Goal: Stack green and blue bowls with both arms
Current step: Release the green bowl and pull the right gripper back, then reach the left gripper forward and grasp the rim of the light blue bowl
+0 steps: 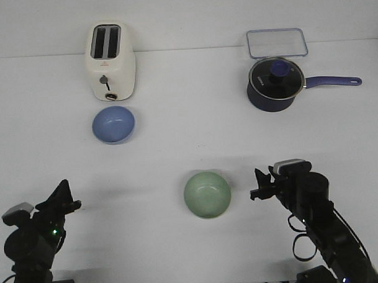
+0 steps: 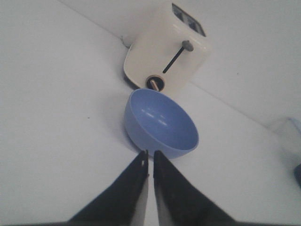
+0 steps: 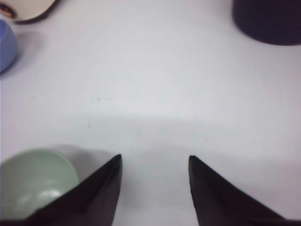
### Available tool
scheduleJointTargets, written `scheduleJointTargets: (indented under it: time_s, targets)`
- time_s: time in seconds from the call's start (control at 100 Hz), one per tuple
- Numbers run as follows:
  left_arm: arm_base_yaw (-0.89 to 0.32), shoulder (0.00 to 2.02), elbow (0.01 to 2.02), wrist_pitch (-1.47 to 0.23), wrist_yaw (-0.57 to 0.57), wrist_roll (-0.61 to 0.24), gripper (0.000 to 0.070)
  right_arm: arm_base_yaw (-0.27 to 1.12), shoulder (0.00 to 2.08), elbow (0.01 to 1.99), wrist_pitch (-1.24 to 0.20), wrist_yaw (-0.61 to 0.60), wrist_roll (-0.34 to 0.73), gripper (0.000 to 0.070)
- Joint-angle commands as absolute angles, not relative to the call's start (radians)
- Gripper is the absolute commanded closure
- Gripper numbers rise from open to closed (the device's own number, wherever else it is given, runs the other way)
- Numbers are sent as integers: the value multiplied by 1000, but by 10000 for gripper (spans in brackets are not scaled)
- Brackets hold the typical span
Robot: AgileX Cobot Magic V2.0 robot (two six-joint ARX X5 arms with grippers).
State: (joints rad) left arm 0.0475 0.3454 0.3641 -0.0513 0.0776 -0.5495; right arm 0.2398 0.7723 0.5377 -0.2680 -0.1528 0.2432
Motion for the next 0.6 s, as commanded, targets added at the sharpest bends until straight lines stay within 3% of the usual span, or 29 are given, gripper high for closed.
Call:
scheduleJointTargets:
  time_s: [0.0,0.23,0.27,0.36,0.41,0.59]
  targets:
    - [48,497,441,-62,80,-474,685,229,736,502,-239,-148,256,429]
    - [48,1025,728,-75,189,-358,667,208,701,469,-263,-158,261,429]
    - [48,1096,772,-74,210,-347,602,208,701,469,-262,-158,261,429]
    - [47,1267,882,-73,236,-348,328,208,701,469,-262,-157,260,429]
    - [47,1345,936,-74,245,-348,242,208,701,469,-262,-157,259,429]
    - [47,1578,1100,-74,247,-348,225,208,701,469,-262,-157,257,429]
